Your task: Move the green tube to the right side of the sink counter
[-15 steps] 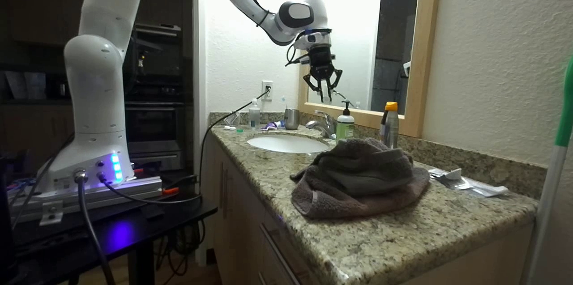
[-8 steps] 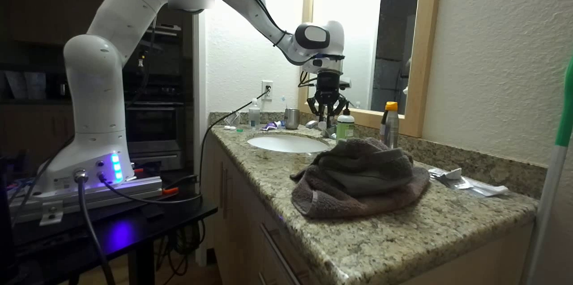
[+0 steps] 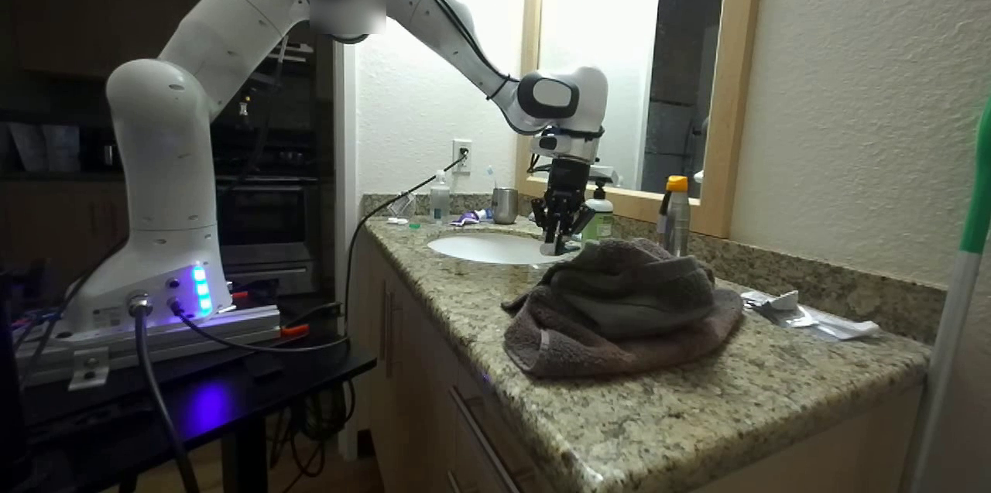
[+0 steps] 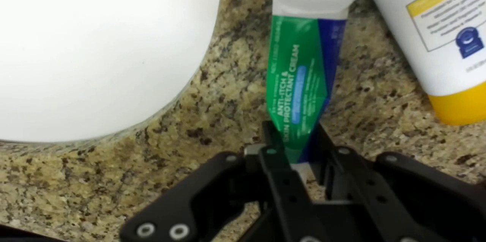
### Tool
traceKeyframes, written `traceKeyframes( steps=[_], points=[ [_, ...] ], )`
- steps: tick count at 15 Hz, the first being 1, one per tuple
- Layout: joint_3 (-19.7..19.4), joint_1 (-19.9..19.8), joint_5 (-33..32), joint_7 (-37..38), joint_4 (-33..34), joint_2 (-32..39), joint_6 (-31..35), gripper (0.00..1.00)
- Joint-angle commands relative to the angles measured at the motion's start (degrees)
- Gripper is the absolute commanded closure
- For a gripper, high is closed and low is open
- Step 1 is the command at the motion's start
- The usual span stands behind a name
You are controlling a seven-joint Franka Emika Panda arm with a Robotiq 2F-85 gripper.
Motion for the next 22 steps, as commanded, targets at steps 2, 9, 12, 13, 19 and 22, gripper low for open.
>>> traceKeyframes(
  steps=[2, 9, 12, 13, 19, 22],
  points=[
    [0.87, -1.84, 3.19, 0.70, 1.13, 3.25, 1.39, 0.94],
    [0.51, -1.29, 4.34, 2.17, 1.24, 2.07, 5.55, 0.33],
    [0.57, -0.40, 3.94, 0.99, -0.06, -2.54, 9.85, 0.11],
    [0.77, -0.05, 3.26, -1.02, -0.69, -5.53, 10.23, 0.05],
    [3.91, 3.22, 3.31, -14.22, -9.79, -24.17, 8.17, 0.00],
    [2.80, 2.67, 3.11, -10.63, -3.33, -19.54, 7.21, 0.00]
  ],
)
